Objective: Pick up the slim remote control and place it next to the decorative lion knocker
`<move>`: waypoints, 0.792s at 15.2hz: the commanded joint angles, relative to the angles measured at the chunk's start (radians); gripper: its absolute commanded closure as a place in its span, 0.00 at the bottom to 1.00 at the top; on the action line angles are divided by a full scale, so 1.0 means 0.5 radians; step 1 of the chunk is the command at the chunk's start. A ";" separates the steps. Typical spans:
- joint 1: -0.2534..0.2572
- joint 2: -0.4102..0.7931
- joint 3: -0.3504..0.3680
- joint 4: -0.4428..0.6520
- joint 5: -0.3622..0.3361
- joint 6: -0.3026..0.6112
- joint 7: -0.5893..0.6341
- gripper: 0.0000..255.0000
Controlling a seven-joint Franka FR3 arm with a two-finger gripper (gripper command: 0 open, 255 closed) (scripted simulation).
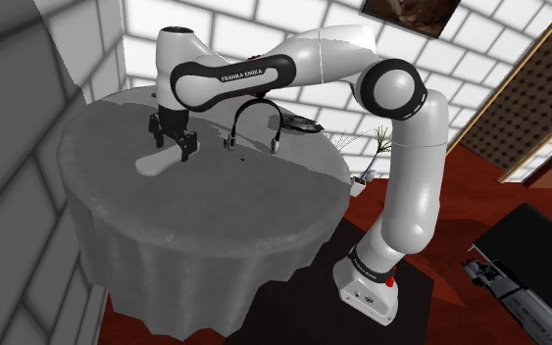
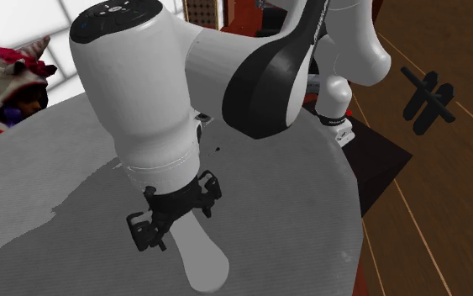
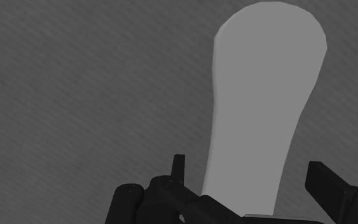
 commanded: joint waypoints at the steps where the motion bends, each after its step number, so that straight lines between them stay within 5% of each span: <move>1: 0.000 0.002 -0.001 -0.002 -0.001 0.004 0.001 0.00; 5: 0.000 0.002 -0.001 -0.002 -0.001 0.004 0.001 0.00; 6: 0.000 0.002 -0.001 -0.002 -0.001 0.004 0.001 1.00; 12: 0.000 0.002 -0.001 -0.001 -0.001 0.004 0.001 1.00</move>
